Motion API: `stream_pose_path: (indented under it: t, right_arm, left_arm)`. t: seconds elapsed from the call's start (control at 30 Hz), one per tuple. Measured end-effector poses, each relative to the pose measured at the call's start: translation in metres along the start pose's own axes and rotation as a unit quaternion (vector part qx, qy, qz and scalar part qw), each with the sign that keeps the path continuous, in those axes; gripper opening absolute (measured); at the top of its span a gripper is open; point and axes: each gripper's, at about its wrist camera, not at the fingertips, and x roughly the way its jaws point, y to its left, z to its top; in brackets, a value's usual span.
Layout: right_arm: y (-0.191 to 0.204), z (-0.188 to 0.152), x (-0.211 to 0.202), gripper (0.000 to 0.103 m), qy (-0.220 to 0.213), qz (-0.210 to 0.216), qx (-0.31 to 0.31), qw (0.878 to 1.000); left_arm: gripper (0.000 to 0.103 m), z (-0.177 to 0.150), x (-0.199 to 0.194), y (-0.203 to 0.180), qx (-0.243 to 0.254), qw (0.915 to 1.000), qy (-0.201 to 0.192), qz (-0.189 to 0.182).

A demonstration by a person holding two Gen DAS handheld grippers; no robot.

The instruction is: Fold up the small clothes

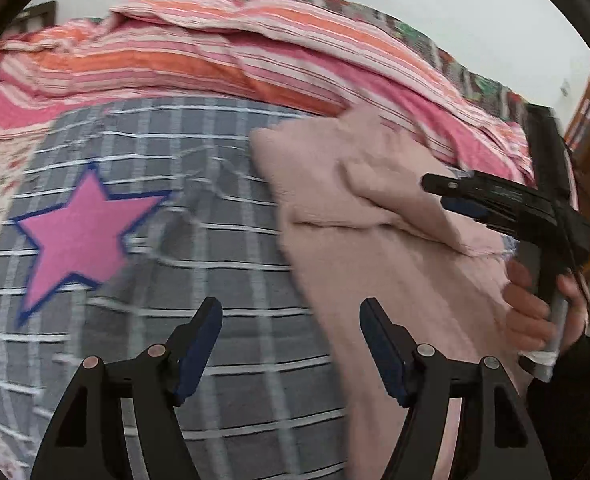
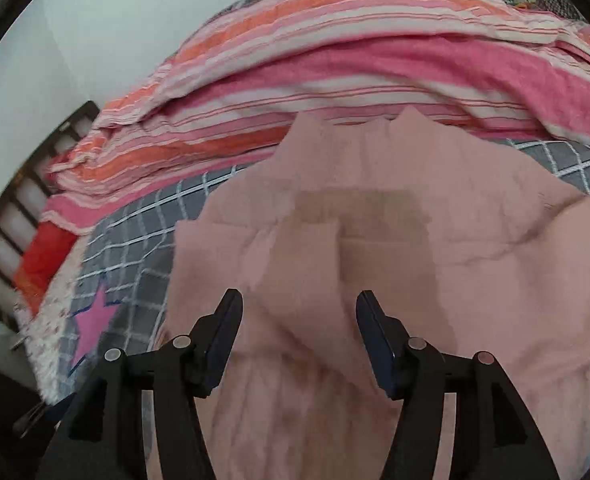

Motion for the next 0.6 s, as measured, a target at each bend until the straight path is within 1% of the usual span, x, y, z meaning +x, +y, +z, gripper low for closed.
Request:
stream_pose_path:
  t: [0.03,0.07,0.1,0.2,0.27,0.3,0.37,0.47,0.53,0.57,0.6]
  right_arm:
    - [-0.007,-0.006,-0.016,0.062,-0.010,0.000,-0.009,1.000]
    - [-0.014,-0.013,-0.031,0.068,-0.022,-0.009,-0.020,1.000]
    - [-0.021,-0.019,-0.044,0.072,-0.033,-0.020,-0.027,0.999]
    - [-0.045,-0.039,-0.075,0.073,-0.065,-0.070,-0.056,0.994]
    - [-0.062,-0.053,-0.085,0.073,-0.069,-0.109,-0.063,0.990]
    - [-0.071,-0.063,-0.088,0.073,-0.070,-0.122,-0.062,0.988]
    - [-0.083,-0.074,-0.090,0.073,-0.071,-0.124,-0.053,0.988]
    - [-0.092,-0.088,-0.081,0.073,-0.073,-0.130,-0.042,0.988]
    - [-0.097,-0.094,-0.074,0.073,-0.076,-0.137,-0.038,0.987]
    - [-0.100,-0.094,-0.070,0.073,-0.070,-0.134,-0.032,0.988]
    - [-0.100,-0.093,-0.067,0.073,-0.066,-0.131,-0.027,0.989]
  left_arm:
    - [0.070,0.001,0.005,-0.006,0.002,0.9999,0.003,-0.010]
    - [0.070,0.002,0.013,-0.014,0.004,0.9997,0.007,-0.024]
    - [0.070,0.002,0.017,-0.019,0.003,0.9995,0.008,-0.031]
    - [0.069,0.009,0.035,-0.036,-0.003,0.9981,0.012,-0.060]
    - [0.069,0.017,0.048,-0.049,-0.010,0.9971,0.014,-0.074]
    - [0.069,0.023,0.056,-0.057,-0.013,0.9964,0.017,-0.083]
    - [0.069,0.033,0.070,-0.073,-0.014,0.9955,0.021,-0.091]
    - [0.071,0.053,0.091,-0.100,-0.020,0.9969,0.014,-0.074]
    - [0.078,0.068,0.106,-0.115,-0.031,0.9973,0.015,-0.065]
    - [0.079,0.073,0.112,-0.120,-0.036,0.9976,0.015,-0.058]
    - [0.080,0.079,0.120,-0.125,-0.040,0.9983,0.014,-0.040]
